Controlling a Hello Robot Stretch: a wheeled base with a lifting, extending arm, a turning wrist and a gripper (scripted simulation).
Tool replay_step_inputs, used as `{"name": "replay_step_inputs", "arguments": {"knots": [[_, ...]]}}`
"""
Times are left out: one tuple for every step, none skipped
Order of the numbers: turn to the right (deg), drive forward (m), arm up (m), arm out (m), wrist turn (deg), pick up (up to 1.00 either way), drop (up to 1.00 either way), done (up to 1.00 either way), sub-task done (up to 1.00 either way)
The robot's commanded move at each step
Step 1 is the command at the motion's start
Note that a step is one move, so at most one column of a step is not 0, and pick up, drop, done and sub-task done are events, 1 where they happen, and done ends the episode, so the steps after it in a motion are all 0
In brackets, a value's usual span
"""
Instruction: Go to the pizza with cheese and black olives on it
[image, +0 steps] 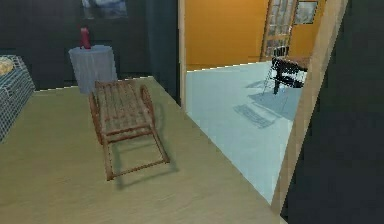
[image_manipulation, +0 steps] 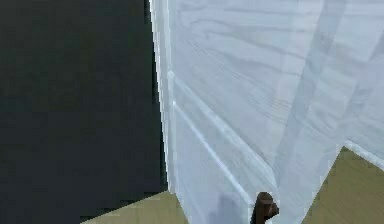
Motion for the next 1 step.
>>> {"name": "replay_step_inputs", "arguments": {"knots": [[12.0,0.0,0.0,0.0,0.0,0.0,0.0,0.0,0.0]]}}
